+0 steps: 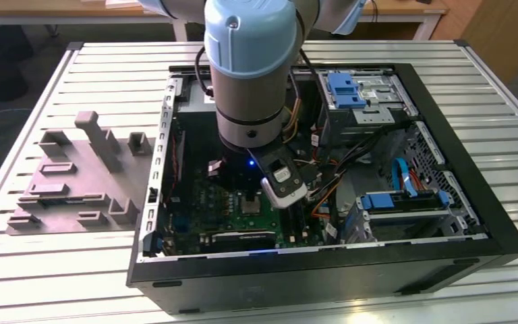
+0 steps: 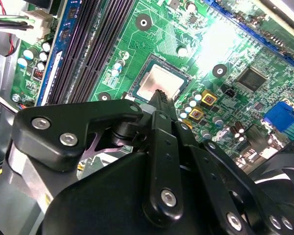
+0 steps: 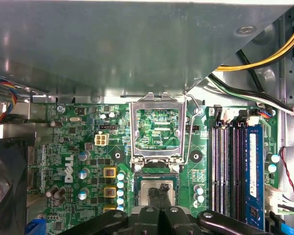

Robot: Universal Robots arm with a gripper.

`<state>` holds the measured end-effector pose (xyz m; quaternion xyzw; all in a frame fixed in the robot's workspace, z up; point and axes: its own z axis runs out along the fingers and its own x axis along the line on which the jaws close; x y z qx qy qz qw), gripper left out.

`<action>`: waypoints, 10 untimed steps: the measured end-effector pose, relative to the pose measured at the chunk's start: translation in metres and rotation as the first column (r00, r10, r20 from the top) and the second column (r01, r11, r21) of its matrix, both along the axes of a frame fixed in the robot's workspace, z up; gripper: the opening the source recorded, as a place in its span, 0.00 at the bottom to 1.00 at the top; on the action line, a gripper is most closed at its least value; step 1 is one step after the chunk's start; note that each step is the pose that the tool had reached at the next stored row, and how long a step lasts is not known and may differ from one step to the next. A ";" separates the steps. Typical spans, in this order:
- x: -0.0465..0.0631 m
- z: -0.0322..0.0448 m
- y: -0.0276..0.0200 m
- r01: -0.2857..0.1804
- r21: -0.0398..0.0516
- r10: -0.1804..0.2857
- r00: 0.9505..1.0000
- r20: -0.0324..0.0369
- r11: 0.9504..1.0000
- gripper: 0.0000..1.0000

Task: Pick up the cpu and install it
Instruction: 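Close the cpu cover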

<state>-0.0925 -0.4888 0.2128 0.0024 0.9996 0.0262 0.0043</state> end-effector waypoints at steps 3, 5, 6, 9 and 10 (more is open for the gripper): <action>0.000 0.0000 0.0000 0.000 0.000 0.000 1.000 0.000 1.000 0.11; 0.000 0.0000 0.0000 0.000 0.000 0.000 1.000 0.000 1.000 0.11; 0.000 0.0000 0.0000 0.000 0.000 0.000 1.000 0.000 1.000 0.11; 0.000 0.0008 0.0000 0.000 0.000 0.000 1.000 0.000 1.000 0.11; 0.000 0.0017 0.0000 0.000 0.000 0.000 1.000 0.000 1.000 0.11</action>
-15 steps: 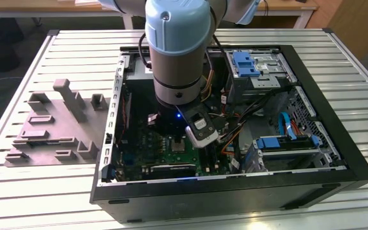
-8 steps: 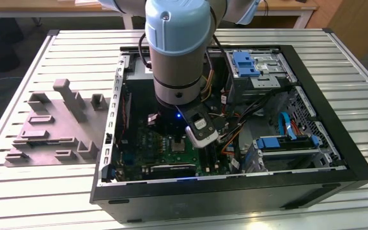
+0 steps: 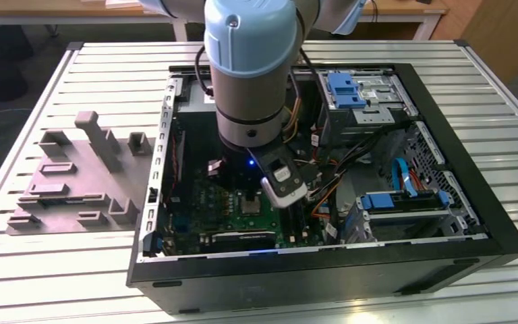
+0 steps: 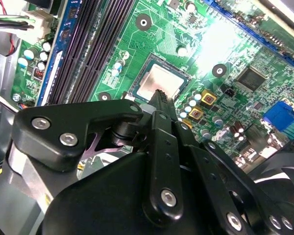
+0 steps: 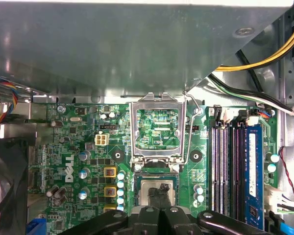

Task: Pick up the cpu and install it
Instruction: 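Close the cpu cover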

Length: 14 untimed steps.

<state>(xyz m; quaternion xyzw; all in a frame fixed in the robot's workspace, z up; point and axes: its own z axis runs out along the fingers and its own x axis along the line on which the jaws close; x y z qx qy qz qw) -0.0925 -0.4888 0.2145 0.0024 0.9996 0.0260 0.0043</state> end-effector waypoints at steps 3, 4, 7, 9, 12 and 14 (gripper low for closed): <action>0.000 0.0051 0.0000 0.000 0.000 0.000 1.000 0.000 1.000 0.11; 0.000 0.0079 0.0000 0.000 0.000 0.000 1.000 0.000 1.000 0.11; 0.000 0.0190 0.0002 0.000 0.000 0.000 1.000 0.000 1.000 0.11; 0.000 0.0275 0.0003 0.000 0.000 0.000 1.000 0.000 1.000 0.11; 0.000 0.0357 0.0008 0.000 0.000 0.000 1.000 0.001 1.000 0.11; 0.000 0.0356 0.0012 0.000 -0.001 0.000 1.000 0.001 1.000 0.11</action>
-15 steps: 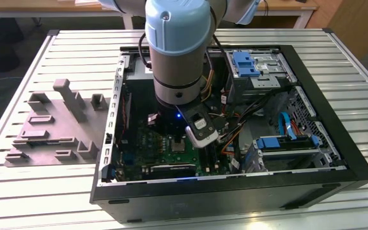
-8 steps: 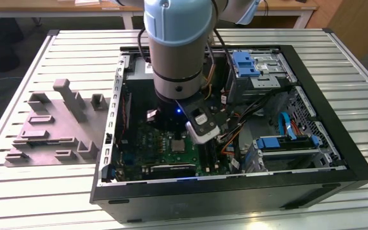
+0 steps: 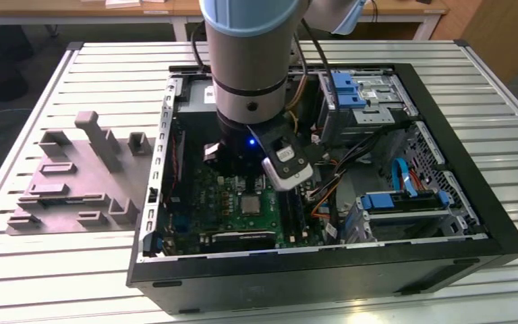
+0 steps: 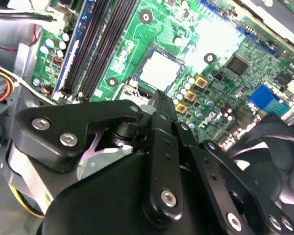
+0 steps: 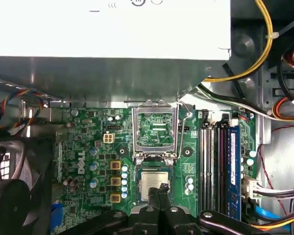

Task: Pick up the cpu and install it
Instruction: 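Close the cpu cover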

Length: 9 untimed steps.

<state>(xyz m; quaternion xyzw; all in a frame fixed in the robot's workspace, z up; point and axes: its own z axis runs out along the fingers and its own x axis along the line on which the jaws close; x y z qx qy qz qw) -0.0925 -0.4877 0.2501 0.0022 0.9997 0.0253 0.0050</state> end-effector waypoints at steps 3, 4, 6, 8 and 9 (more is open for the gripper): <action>0.000 0.0001 0.0000 -0.037 0.000 0.037 0.999 0.000 0.999 0.11; 0.000 0.0001 0.0000 -0.072 0.000 0.072 0.997 0.000 0.997 0.11; 0.000 0.0001 0.0000 -0.108 -0.001 0.108 0.994 0.000 0.994 0.11; 0.000 0.0001 0.0000 -0.144 0.000 0.144 0.990 0.000 0.990 0.11; 0.000 0.0000 0.0000 -0.162 0.000 0.162 0.987 0.000 0.987 0.11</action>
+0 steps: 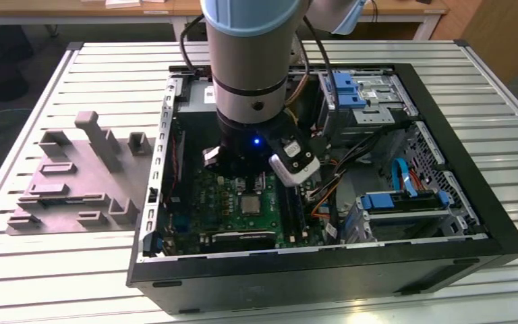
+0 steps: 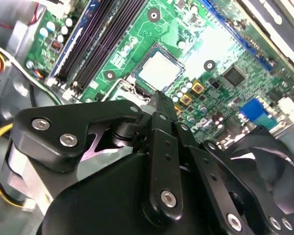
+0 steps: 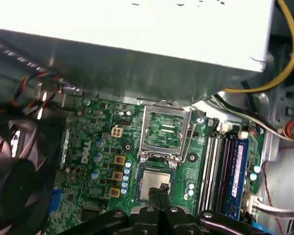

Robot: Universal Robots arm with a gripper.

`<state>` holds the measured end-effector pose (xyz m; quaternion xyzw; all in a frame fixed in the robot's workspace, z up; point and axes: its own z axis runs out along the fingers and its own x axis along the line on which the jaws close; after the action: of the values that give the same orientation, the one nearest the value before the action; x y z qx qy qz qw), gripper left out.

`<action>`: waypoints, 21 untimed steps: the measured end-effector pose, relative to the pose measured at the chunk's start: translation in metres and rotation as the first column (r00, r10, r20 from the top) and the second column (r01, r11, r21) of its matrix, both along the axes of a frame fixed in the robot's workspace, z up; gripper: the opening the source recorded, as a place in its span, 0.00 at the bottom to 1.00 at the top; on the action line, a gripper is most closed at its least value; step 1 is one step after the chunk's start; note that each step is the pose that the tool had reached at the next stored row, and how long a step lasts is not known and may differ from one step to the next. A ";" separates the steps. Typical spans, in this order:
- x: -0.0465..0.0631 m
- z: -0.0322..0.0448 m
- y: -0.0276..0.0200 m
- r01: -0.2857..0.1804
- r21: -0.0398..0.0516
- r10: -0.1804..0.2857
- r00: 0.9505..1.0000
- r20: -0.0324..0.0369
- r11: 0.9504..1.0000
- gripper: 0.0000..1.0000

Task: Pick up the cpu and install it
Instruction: 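Close the cpu cover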

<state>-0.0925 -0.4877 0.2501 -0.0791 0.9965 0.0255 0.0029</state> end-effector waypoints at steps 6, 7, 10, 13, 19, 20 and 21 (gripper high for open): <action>0.000 -0.0002 0.0000 -0.109 0.000 0.109 0.994 0.000 0.994 0.11; 0.000 -0.0002 0.0000 -0.127 0.000 0.127 0.992 0.000 0.992 0.11; 0.000 -0.0002 0.0000 -0.156 0.000 0.156 0.988 0.000 0.988 0.11; 0.000 -0.0002 0.0000 -0.156 0.000 0.156 0.988 0.000 0.988 0.11; 0.000 -0.0002 0.0000 -0.190 0.000 0.190 0.982 0.000 0.982 0.11; 0.000 -0.0002 0.0000 -0.208 0.000 0.208 0.978 0.000 0.978 0.11; 0.000 -0.0003 0.0000 -0.225 0.000 0.225 0.974 0.000 0.974 0.11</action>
<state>-0.0925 -0.4877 0.2499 -0.1915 0.9812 0.0256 0.0000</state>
